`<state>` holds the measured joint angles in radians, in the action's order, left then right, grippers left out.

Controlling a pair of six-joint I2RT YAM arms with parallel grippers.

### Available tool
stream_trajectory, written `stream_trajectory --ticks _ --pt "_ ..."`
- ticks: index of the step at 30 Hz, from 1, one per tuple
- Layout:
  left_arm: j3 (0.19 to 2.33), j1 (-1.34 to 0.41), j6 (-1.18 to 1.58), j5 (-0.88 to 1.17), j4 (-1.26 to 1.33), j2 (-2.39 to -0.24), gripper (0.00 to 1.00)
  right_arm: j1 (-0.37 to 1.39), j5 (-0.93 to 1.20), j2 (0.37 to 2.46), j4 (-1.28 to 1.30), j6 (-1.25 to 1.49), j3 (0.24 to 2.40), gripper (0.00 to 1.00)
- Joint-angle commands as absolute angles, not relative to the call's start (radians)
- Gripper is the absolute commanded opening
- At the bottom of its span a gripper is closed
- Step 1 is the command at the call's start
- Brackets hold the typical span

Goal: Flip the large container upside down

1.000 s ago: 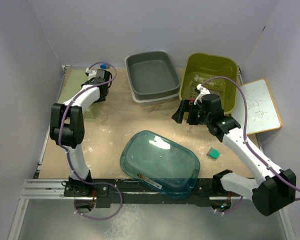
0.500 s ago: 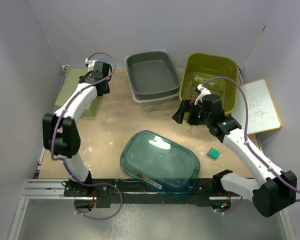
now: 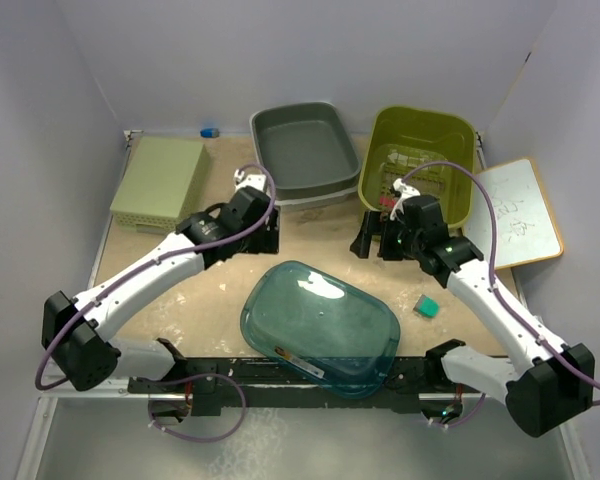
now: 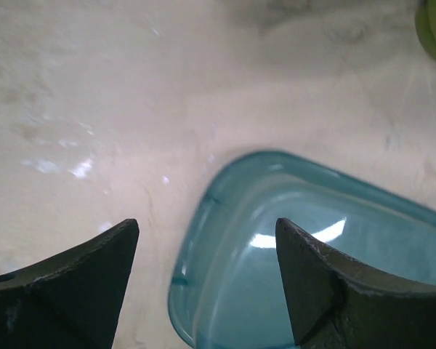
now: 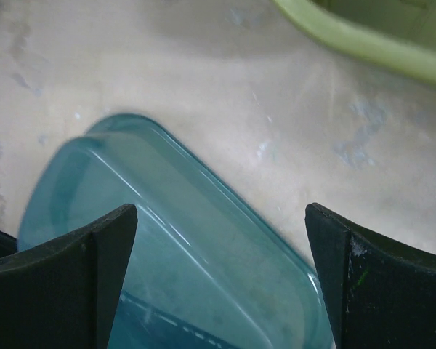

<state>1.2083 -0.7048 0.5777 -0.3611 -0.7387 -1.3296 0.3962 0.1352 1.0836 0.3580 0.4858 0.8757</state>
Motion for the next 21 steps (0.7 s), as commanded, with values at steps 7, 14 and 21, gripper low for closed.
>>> stream_trajectory --ticks 7,14,21 --pt "1.09 -0.795 0.764 -0.125 -0.79 -1.213 0.71 0.393 0.102 0.885 0.711 0.635 0.679 1.0" --pt "1.082 -0.798 0.823 -0.247 -0.809 -1.185 0.73 0.393 0.383 0.854 0.692 0.587 0.632 1.0" --pt "1.178 -0.798 0.852 -0.398 -0.904 -1.217 0.75 0.538 0.771 0.929 0.258 0.609 0.594 1.0"
